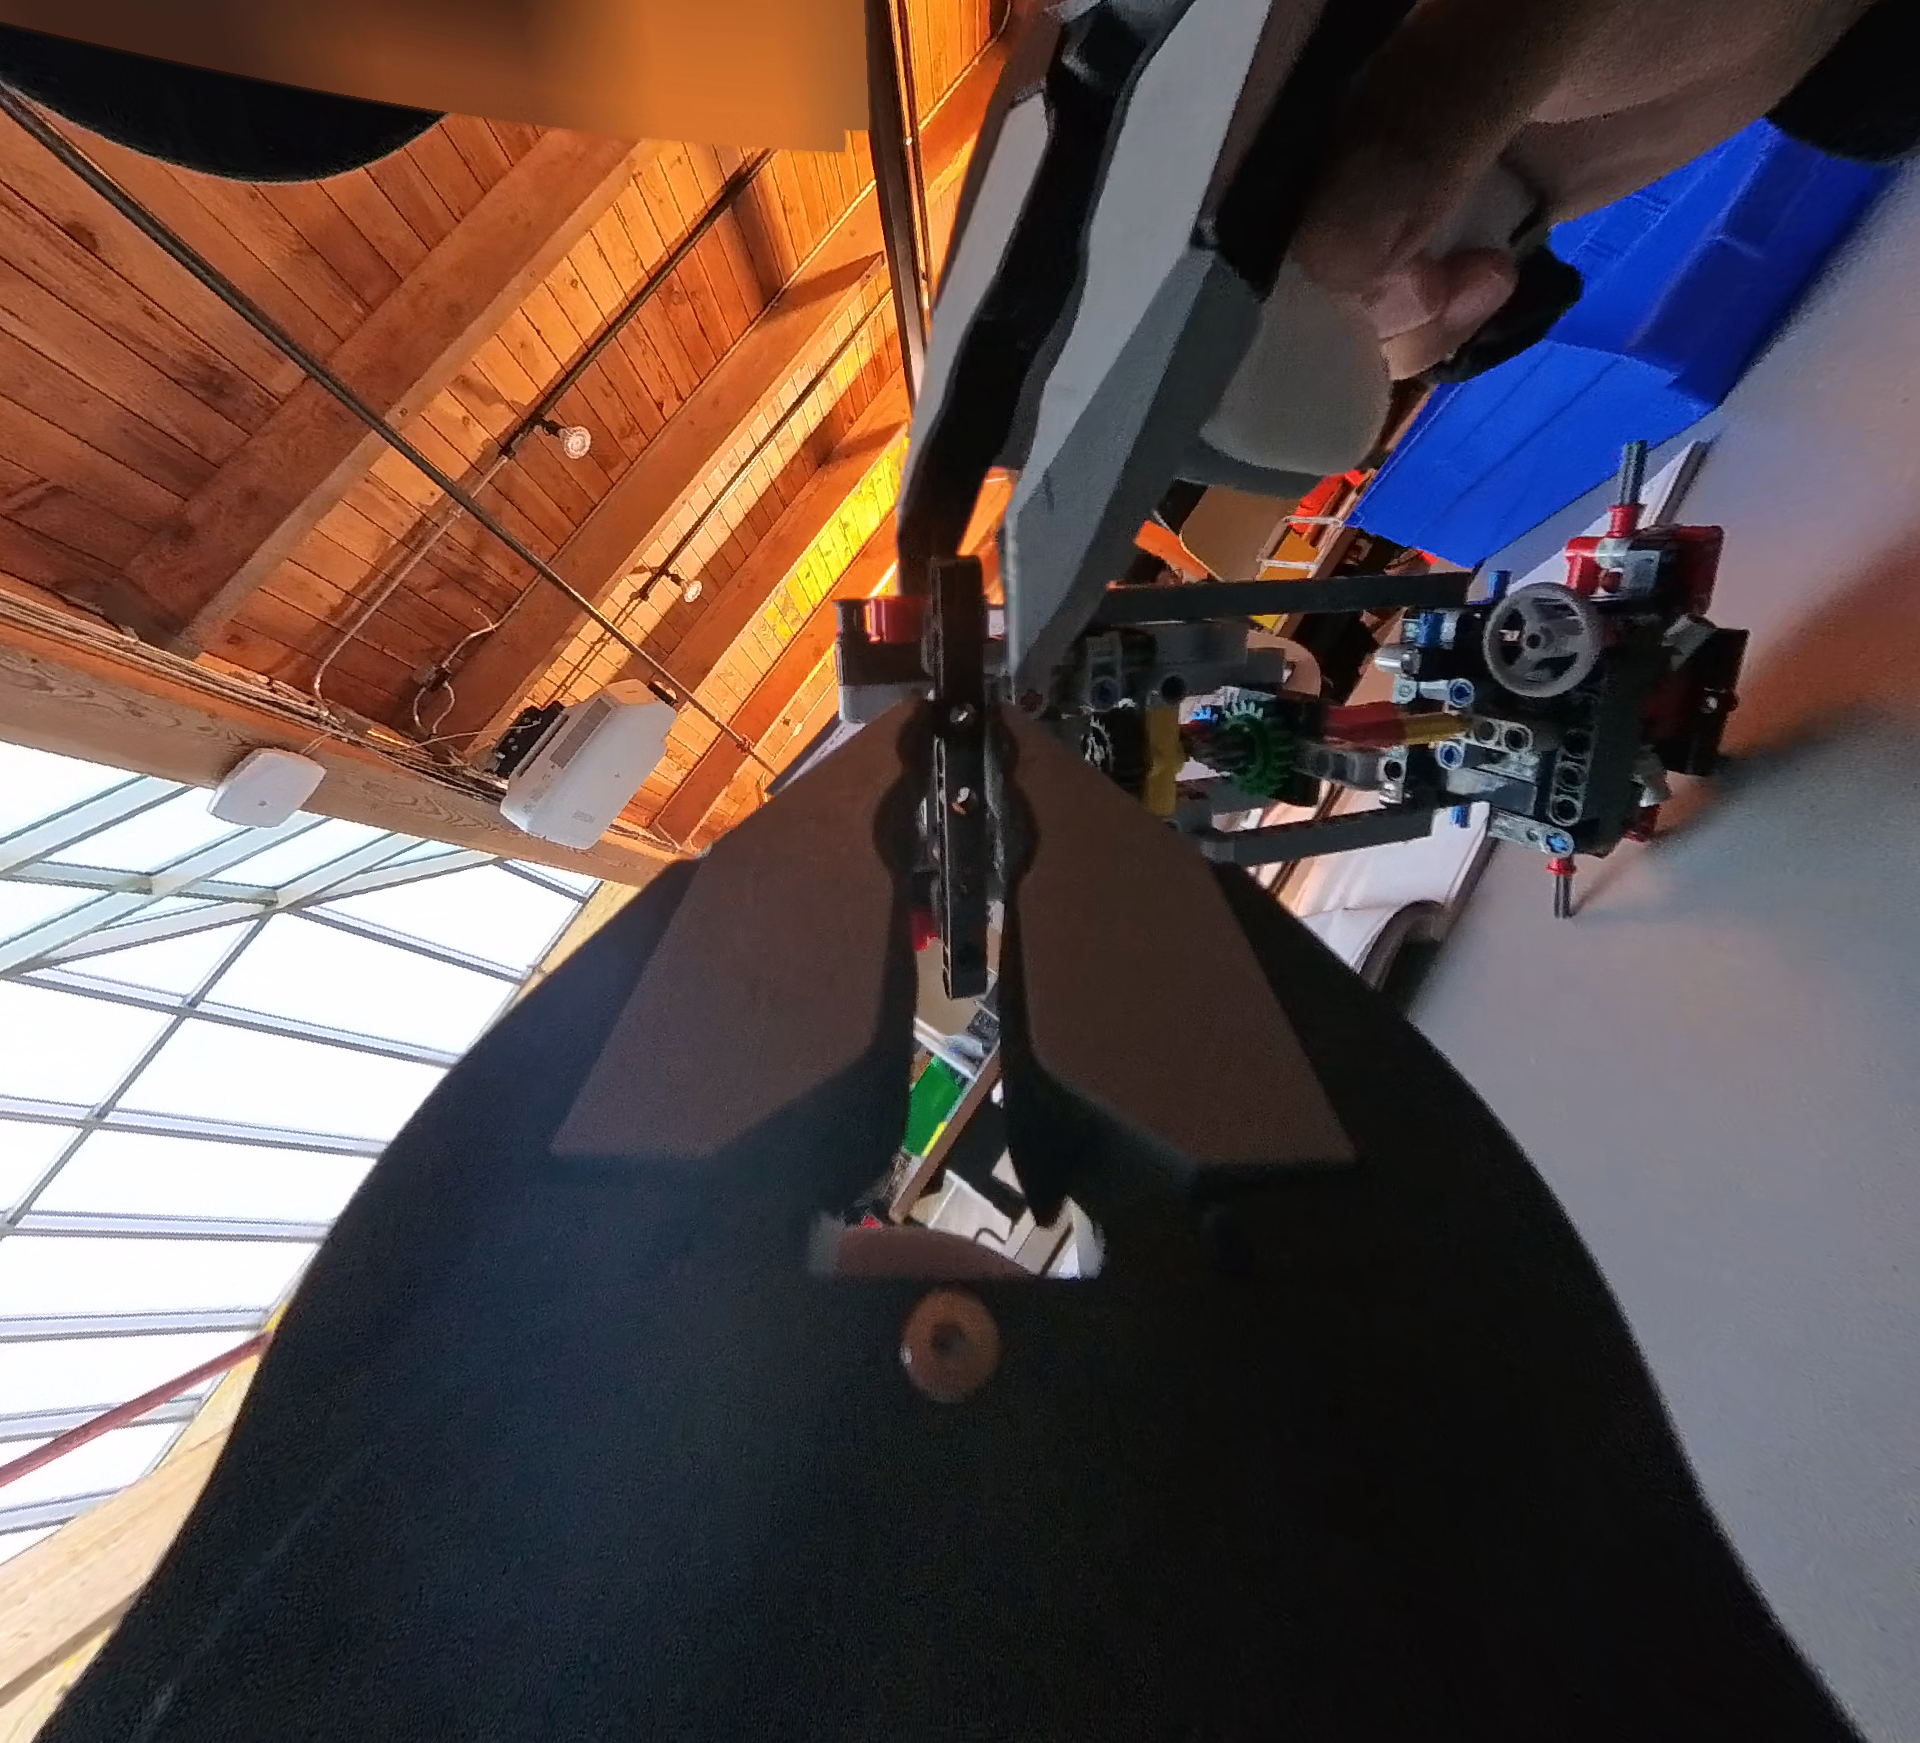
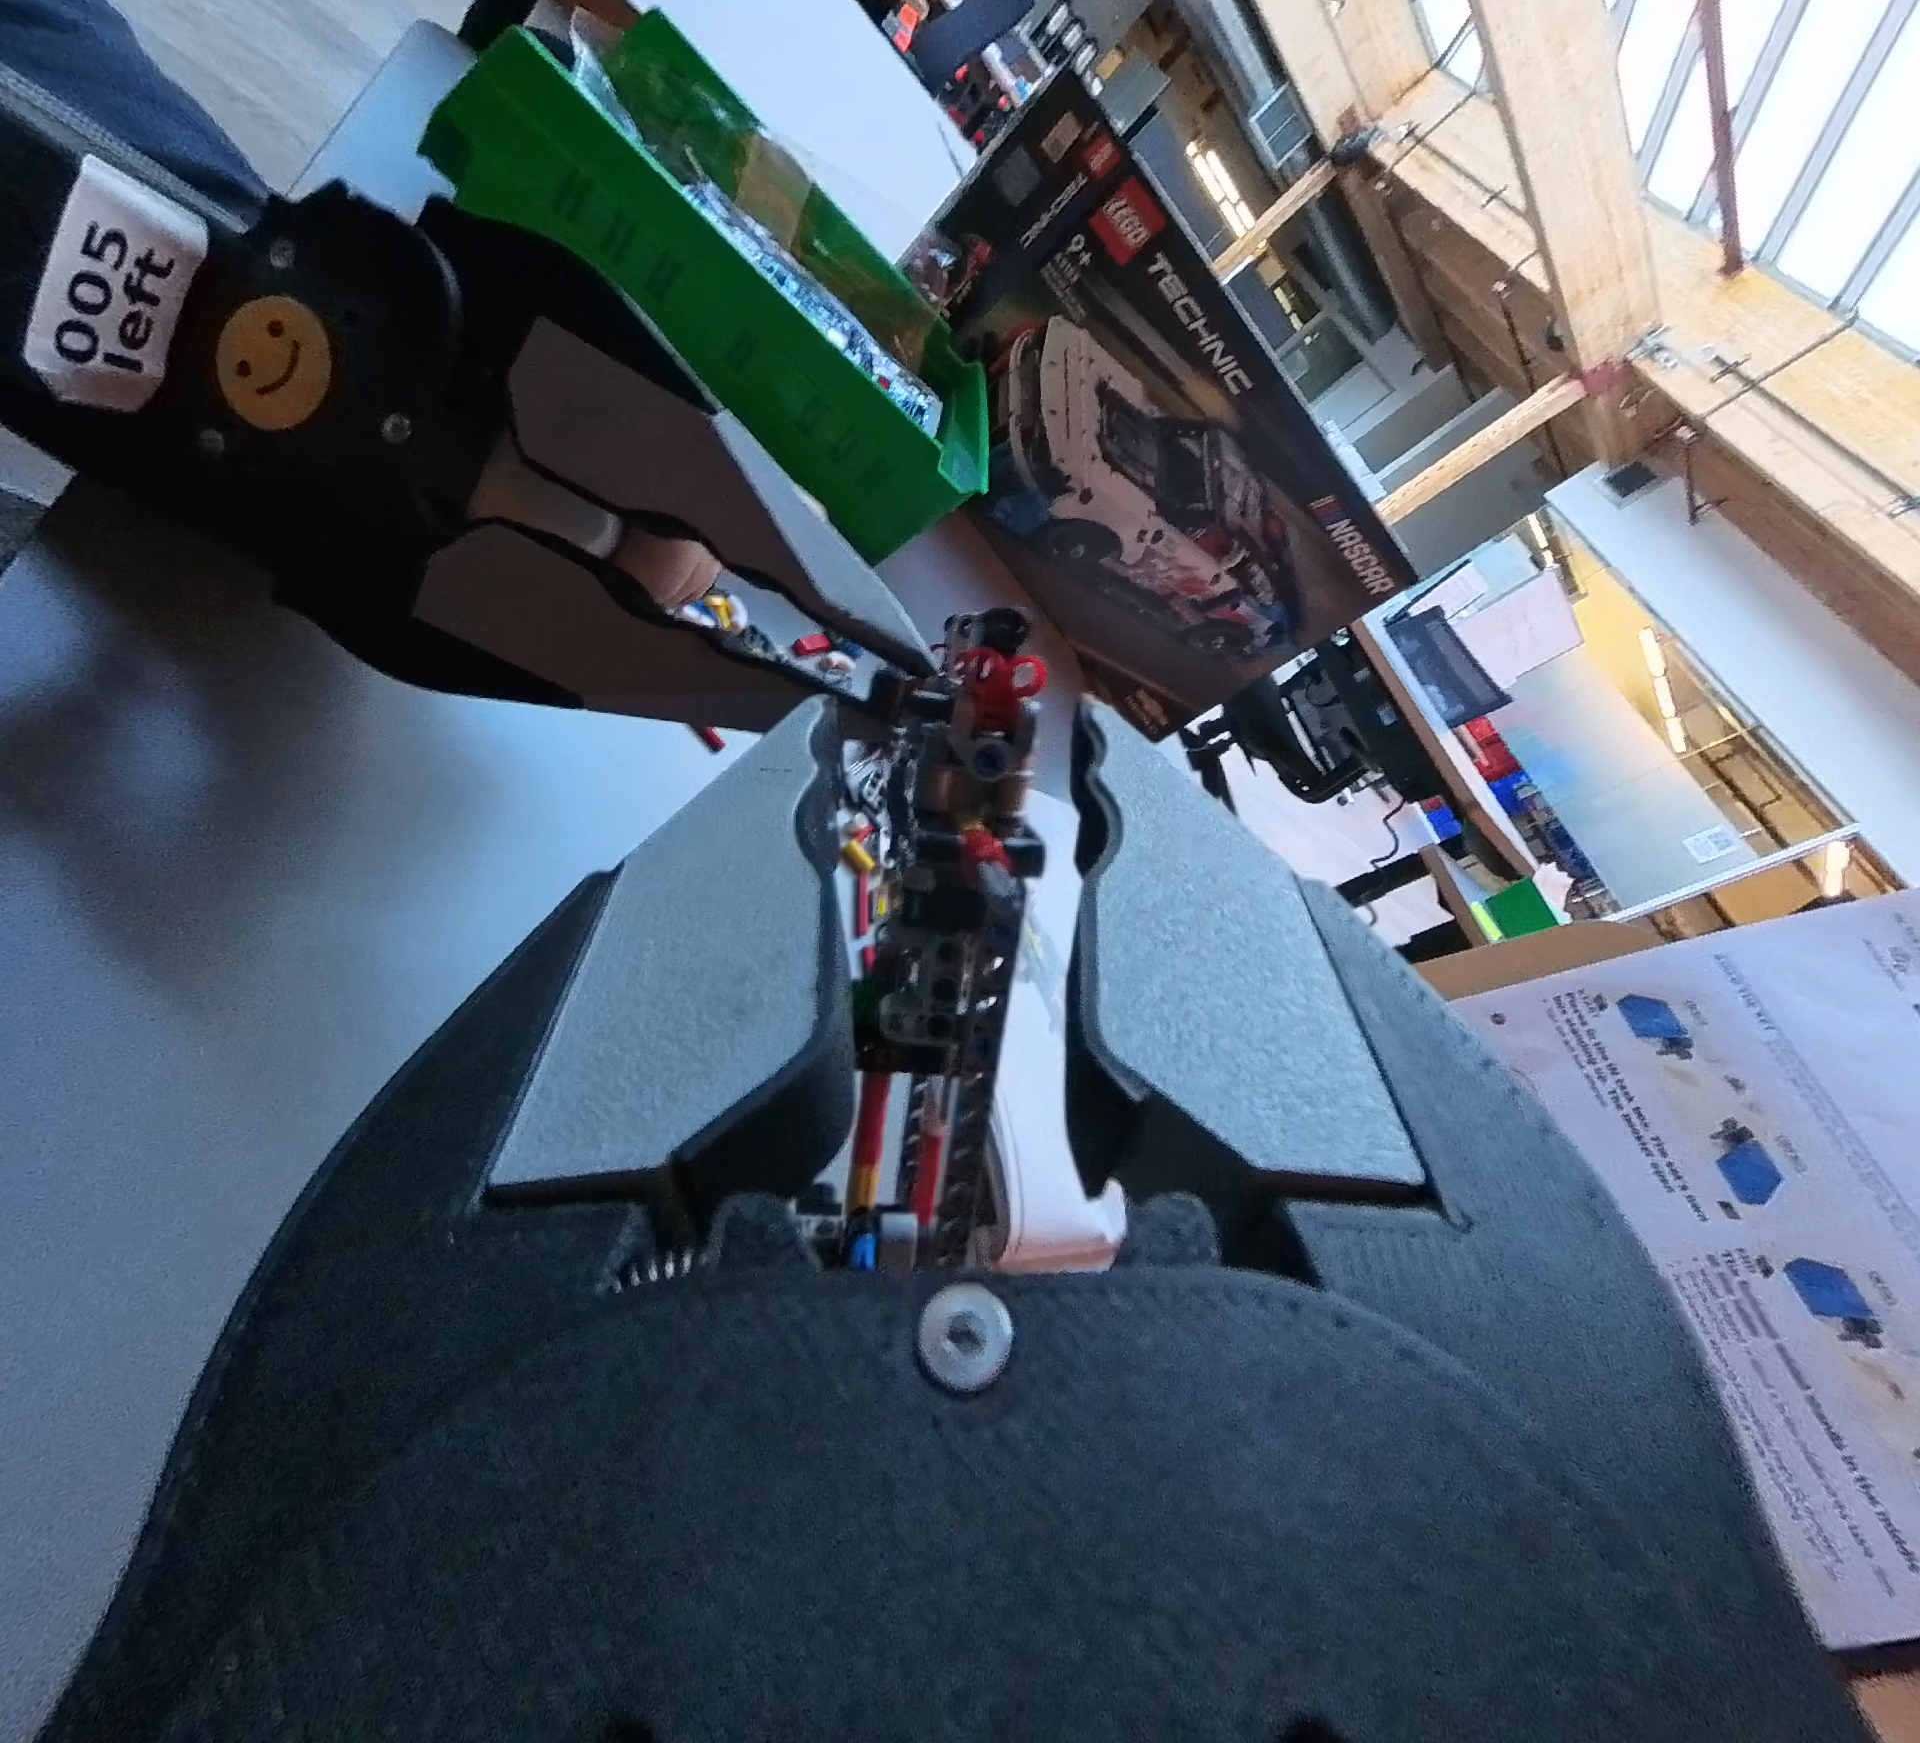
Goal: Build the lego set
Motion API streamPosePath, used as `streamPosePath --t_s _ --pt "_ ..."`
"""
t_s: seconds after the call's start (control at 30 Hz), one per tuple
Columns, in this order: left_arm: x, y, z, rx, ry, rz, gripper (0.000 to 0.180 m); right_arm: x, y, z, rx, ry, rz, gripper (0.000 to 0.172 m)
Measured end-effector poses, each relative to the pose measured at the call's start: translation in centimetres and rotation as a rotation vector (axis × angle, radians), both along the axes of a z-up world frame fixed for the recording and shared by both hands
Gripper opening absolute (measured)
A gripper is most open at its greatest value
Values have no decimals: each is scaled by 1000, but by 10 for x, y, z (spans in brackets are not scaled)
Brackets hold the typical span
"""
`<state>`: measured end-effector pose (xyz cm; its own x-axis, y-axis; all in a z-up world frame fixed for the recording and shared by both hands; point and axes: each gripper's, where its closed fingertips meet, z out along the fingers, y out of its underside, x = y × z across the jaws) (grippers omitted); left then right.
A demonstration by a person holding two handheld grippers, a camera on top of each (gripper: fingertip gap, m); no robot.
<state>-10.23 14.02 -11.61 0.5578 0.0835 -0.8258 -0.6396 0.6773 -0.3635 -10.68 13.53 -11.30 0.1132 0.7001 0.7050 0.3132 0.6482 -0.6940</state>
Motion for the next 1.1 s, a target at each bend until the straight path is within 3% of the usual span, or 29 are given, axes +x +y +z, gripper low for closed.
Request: streamPosePath --t_s 0.27,0.47,0.7,0.83,0.93,1.03,1.1 --pt "1 -4 0 3 -1 -11 6 -5 -2 0 -20 -2 31 33" --pt "0 -5 -1 -15 -12 -17 6 -1 -7 0 60 41 -9 33" --pt "2 -8 -3 -3 0 -33 6 21 -14 19 -169 135 144 28" --pt "1 -9 -4 -2 9 -25 6 20 -20 10 -163 59 180 26" --pt "-1 -9 -6 -5 12 -24 6 18 -12 10 -236 71 145 7" --pt "-1 -10 -7 0 19 -32 6 18 -2 19 -419 98 170 26" --pt "0 -12 -8 1 23 -39 6 12 -2 13 -467 22 196 20"
